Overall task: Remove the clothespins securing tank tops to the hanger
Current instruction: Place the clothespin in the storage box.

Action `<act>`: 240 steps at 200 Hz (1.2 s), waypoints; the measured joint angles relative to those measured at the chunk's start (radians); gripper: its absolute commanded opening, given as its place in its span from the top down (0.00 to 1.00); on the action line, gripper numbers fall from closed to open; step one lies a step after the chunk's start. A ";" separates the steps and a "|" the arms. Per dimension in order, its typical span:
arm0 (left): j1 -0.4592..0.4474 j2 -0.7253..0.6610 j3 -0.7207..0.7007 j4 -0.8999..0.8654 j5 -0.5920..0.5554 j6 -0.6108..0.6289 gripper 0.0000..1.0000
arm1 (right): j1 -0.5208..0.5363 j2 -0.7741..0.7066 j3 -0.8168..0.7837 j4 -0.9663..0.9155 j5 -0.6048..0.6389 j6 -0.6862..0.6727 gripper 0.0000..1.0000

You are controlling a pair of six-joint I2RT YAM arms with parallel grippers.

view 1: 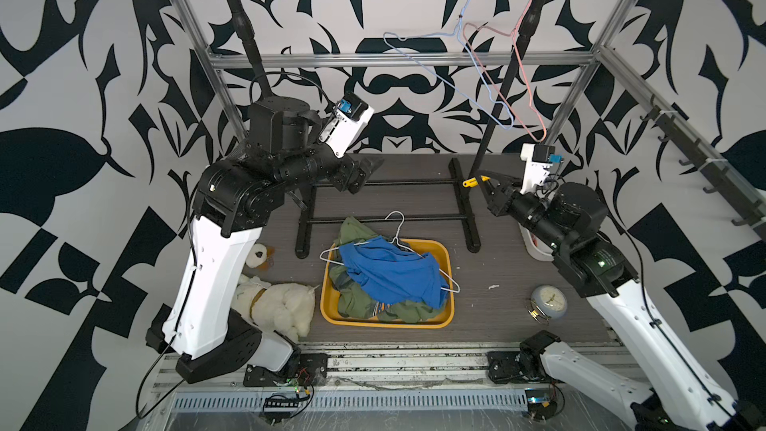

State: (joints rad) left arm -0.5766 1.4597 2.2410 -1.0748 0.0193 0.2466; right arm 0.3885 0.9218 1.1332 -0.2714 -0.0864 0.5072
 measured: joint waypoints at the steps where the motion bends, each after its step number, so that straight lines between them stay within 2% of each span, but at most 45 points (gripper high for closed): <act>1: 0.002 0.000 -0.003 0.001 -0.003 0.000 0.17 | -0.003 0.002 -0.001 -0.005 0.004 -0.001 1.00; 32: 0.069 -0.044 -0.170 0.055 -0.107 -0.017 0.17 | -0.143 0.075 -0.078 -0.131 0.138 -0.029 1.00; 77: 0.087 -0.134 -0.346 0.096 -0.135 -0.030 0.16 | -0.311 0.214 -0.122 -0.164 0.291 -0.059 1.00; 132: 0.106 -0.174 -0.449 0.124 -0.117 -0.037 0.16 | -0.488 0.406 -0.120 -0.096 0.341 -0.082 1.00; 173: 0.106 -0.173 -0.467 0.121 -0.066 -0.029 0.16 | -0.611 0.560 -0.118 -0.038 0.350 -0.093 1.00; 218: 0.106 -0.173 -0.467 0.121 -0.040 -0.021 0.16 | -0.637 0.705 -0.082 -0.023 0.349 -0.115 0.88; 240: 0.106 -0.171 -0.473 0.123 -0.035 -0.016 0.16 | -0.637 0.740 -0.067 -0.014 0.343 -0.122 0.77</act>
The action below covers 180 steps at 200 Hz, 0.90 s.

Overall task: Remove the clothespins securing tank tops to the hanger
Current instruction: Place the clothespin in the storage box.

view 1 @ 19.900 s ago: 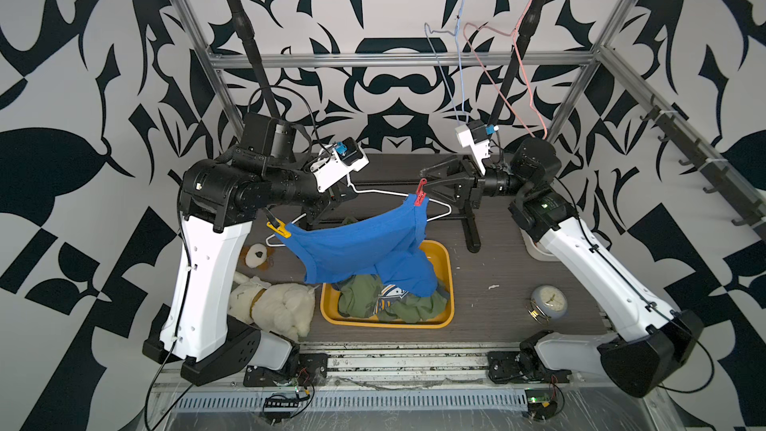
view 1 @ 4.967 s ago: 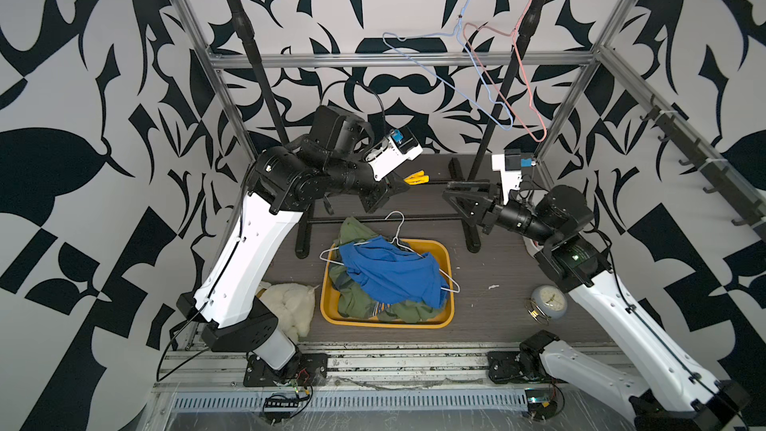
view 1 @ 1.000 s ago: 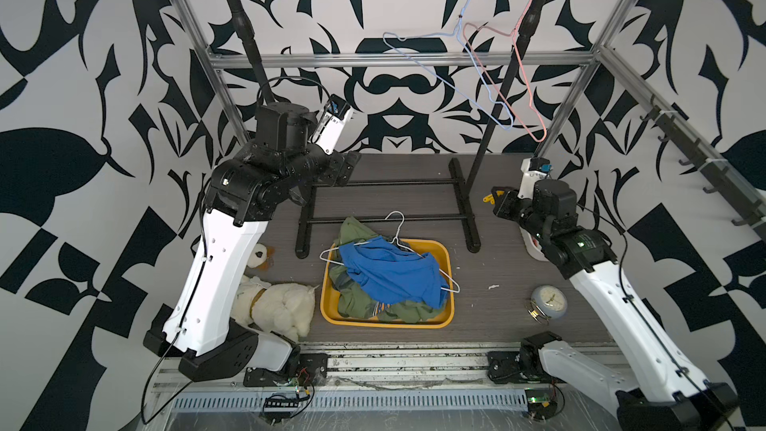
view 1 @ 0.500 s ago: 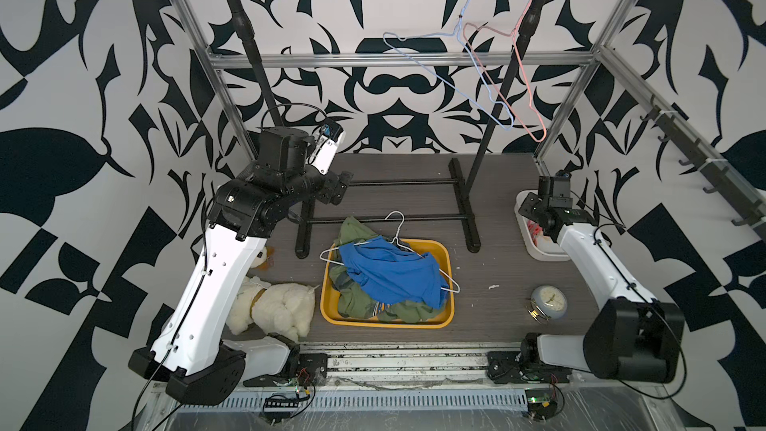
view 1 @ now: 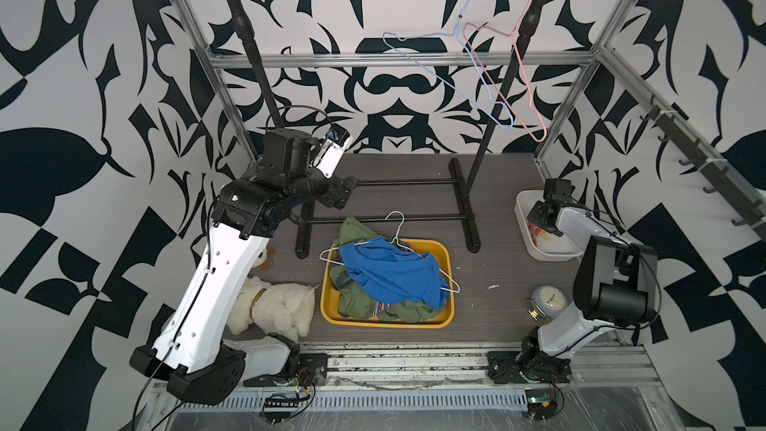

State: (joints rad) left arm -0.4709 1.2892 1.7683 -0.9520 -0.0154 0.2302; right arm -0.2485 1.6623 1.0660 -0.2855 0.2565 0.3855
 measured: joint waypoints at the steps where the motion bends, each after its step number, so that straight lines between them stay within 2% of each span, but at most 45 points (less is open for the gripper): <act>1: 0.000 0.000 -0.001 0.001 0.000 0.000 0.16 | 0.000 0.000 0.000 0.000 0.000 -0.003 0.77; 13: 0.000 0.001 -0.011 0.001 0.003 0.004 0.16 | 0.000 0.003 0.001 -0.001 -0.002 -0.004 0.72; 71: 0.000 0.017 -0.019 -0.002 0.016 0.018 0.16 | -0.001 0.027 0.053 -0.012 -0.009 -0.030 0.63; 74: 0.000 0.018 -0.019 -0.002 0.016 0.018 0.12 | -0.001 0.027 0.053 -0.013 -0.010 -0.030 0.63; 122: 0.000 0.021 -0.024 -0.001 0.023 0.025 0.11 | -0.005 0.027 0.064 -0.042 -0.023 -0.046 0.61; 180: 0.000 0.021 -0.033 0.005 0.028 0.025 0.11 | -0.006 0.011 0.049 -0.039 -0.035 -0.049 0.64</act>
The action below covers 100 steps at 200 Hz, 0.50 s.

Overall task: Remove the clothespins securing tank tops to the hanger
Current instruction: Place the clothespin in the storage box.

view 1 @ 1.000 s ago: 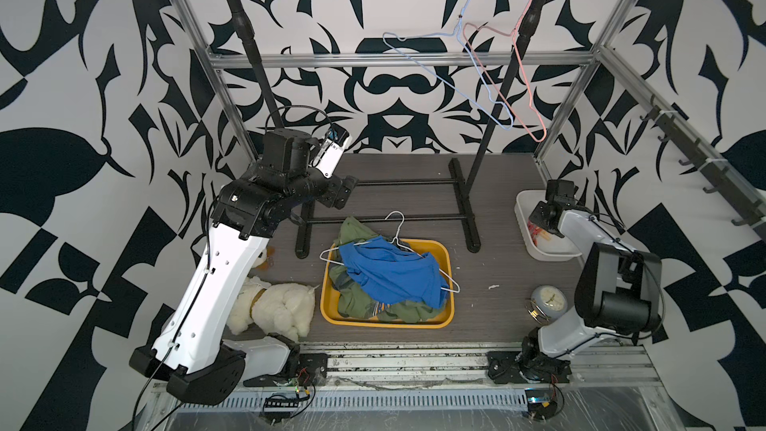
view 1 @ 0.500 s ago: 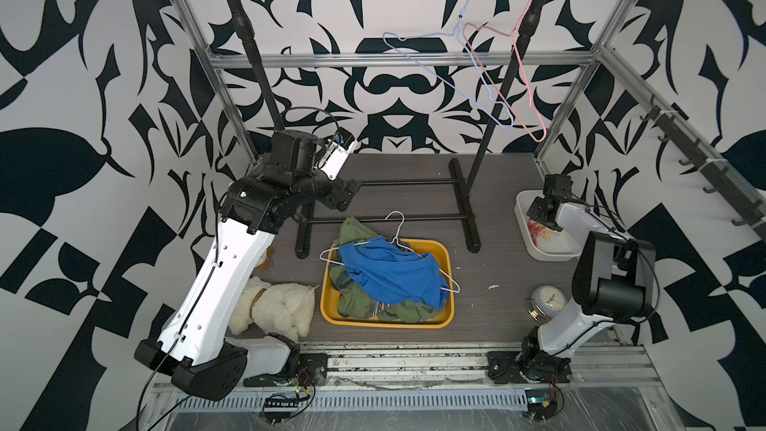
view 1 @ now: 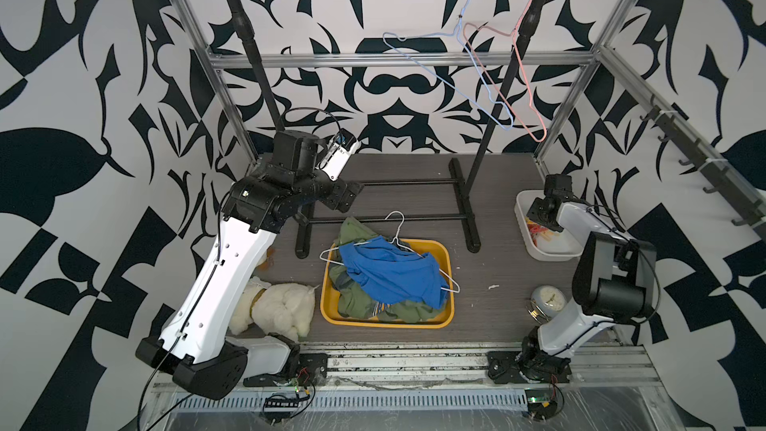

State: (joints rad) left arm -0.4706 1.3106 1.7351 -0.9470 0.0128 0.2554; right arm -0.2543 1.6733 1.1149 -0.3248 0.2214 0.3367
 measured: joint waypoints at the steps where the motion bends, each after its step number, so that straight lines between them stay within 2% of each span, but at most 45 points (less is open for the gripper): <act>1: 0.000 0.000 -0.001 0.000 0.000 0.000 0.11 | 0.000 -0.002 -0.002 0.001 -0.001 0.000 0.64; 35: 0.000 0.000 -0.010 0.002 -0.013 0.003 0.11 | 0.000 -0.099 -0.042 0.008 -0.112 0.007 0.70; 65: 0.000 0.003 -0.010 0.009 -0.052 0.003 0.11 | 0.018 -0.254 -0.090 0.023 -0.295 0.042 0.73; 81: 0.000 0.007 -0.010 0.008 -0.053 0.004 0.10 | 0.080 -0.332 -0.096 0.010 -0.379 0.049 0.73; 100: 0.000 0.017 -0.006 0.003 -0.046 0.010 0.10 | 0.226 -0.400 -0.097 0.007 -0.478 0.053 0.72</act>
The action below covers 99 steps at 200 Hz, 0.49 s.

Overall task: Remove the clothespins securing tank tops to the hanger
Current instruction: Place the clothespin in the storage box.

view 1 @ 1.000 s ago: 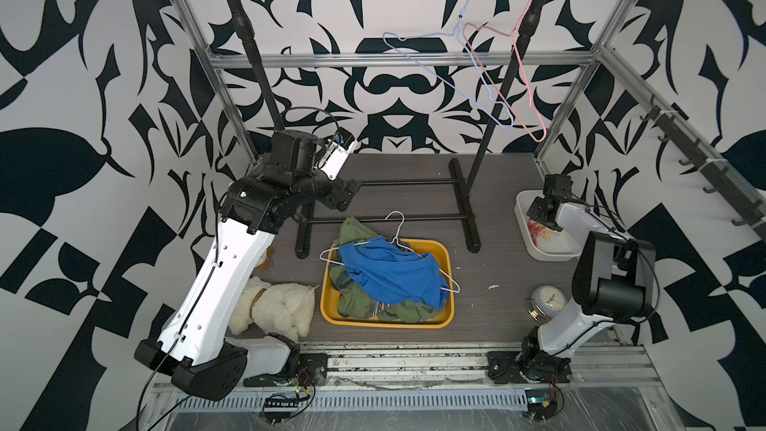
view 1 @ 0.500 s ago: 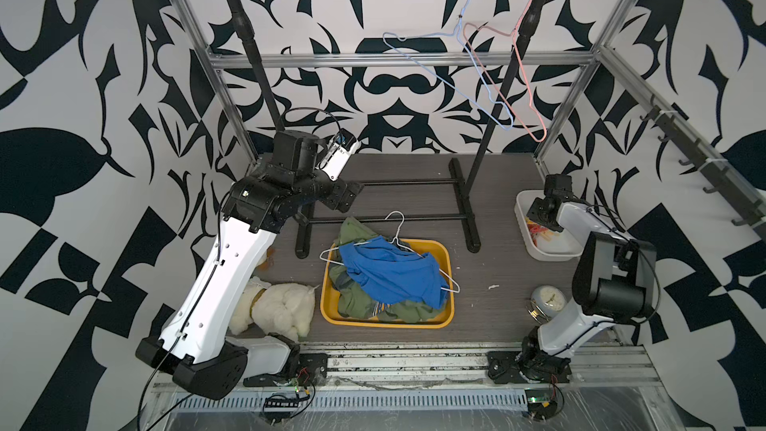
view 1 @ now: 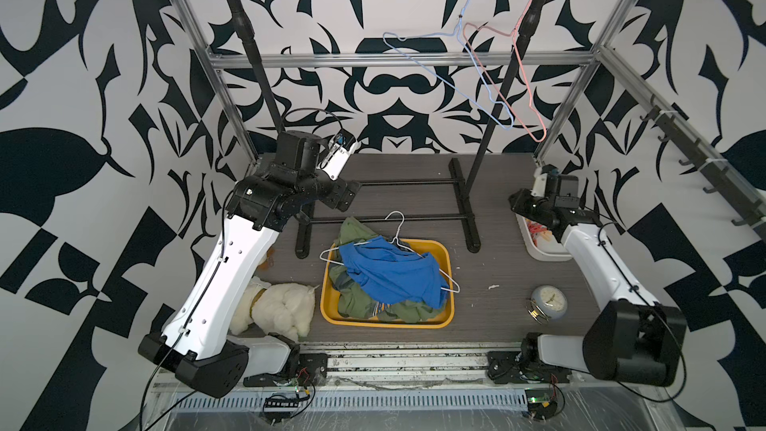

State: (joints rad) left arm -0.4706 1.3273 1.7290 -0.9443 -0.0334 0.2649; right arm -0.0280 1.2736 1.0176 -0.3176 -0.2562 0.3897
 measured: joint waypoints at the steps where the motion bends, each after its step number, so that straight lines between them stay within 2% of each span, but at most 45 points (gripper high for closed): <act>1: 0.000 0.001 0.001 -0.001 0.001 0.001 0.10 | 0.013 -0.004 0.000 0.000 -0.005 -0.001 0.72; 26: 0.000 0.033 0.030 -0.035 0.037 0.028 0.10 | 0.222 -0.039 -0.014 0.025 -0.113 0.020 0.70; 39: 0.000 0.043 0.042 -0.057 0.061 0.050 0.09 | 0.298 -0.042 -0.043 0.066 -0.158 0.043 0.68; 63: 0.000 0.042 0.043 -0.103 0.091 0.093 0.08 | 0.391 0.006 -0.075 0.123 -0.196 0.080 0.67; 99: 0.000 0.039 0.040 -0.153 0.113 0.144 0.07 | 0.497 0.189 -0.075 0.248 -0.232 0.116 0.66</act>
State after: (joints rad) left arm -0.4706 1.3663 1.7687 -1.0969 0.0795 0.4091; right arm 0.4694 1.4628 0.9428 -0.0700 -0.4885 0.5060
